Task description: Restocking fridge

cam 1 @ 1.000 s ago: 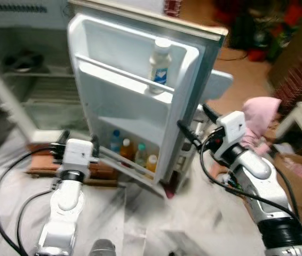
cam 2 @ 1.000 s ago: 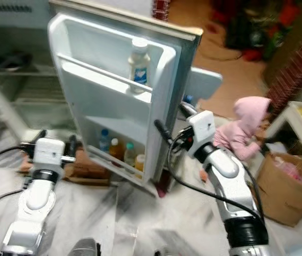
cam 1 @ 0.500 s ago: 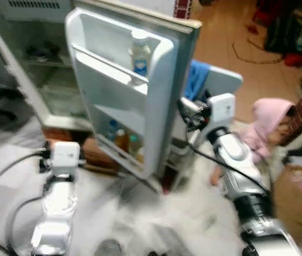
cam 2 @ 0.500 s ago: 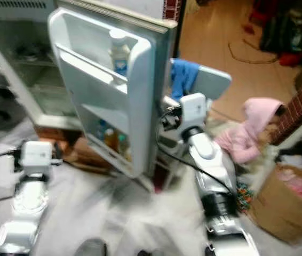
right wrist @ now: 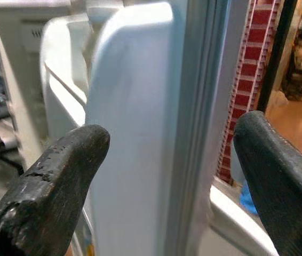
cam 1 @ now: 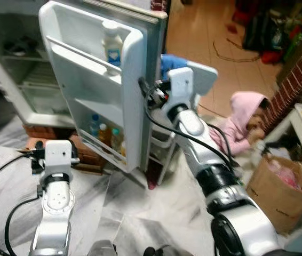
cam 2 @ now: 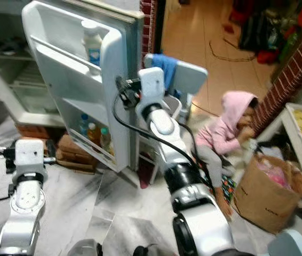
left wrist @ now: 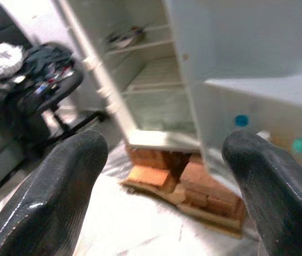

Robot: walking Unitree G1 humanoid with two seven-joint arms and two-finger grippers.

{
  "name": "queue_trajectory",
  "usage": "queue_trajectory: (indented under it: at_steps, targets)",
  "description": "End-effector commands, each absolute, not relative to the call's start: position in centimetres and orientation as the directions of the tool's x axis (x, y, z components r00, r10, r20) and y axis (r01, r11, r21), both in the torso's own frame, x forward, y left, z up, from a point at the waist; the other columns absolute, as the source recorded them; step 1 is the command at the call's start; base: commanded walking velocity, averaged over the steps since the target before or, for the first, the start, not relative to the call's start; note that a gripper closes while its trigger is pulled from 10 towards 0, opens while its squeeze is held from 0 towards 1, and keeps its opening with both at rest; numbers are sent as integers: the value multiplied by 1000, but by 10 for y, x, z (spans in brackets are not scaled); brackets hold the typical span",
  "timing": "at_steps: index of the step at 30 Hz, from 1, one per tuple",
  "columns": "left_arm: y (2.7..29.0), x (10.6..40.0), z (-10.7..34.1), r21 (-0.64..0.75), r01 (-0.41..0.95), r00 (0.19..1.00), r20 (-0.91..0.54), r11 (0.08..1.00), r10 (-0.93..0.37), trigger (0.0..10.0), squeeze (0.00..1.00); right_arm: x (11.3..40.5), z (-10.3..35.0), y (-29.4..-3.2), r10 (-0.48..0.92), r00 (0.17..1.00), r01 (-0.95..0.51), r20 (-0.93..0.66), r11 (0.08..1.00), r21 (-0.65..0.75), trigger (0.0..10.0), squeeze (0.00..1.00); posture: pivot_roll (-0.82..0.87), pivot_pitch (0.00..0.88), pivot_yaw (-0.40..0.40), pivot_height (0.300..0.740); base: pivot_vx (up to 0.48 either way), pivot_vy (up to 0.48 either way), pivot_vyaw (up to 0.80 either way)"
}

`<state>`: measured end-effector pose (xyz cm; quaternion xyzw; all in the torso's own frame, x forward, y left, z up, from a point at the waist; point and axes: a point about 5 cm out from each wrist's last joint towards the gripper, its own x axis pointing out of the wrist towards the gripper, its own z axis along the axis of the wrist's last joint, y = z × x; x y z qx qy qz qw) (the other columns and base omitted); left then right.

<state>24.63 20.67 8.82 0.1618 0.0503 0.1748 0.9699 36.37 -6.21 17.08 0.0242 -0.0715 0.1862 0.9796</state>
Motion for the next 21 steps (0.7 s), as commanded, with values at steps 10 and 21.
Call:
queue_trajectory:
  at_steps: [10, 21]
  targets:
    - [203, 247, 92, 333, -277, 953, -23, 901, 302, 10000, 0, 340, 126, -107, 246, 966, -248, 78, 969, 12, 10000, 0, 162, 68, -66, 740, 202, 256, 0]
    - [203, 241, 87, 344, -265, 953, -49, 901, 299, 10000, 0, 342, 128, -118, 199, 976, -199, 88, 980, -15, 10000, 0, 174, 71, -75, 740, 159, 189, 0]
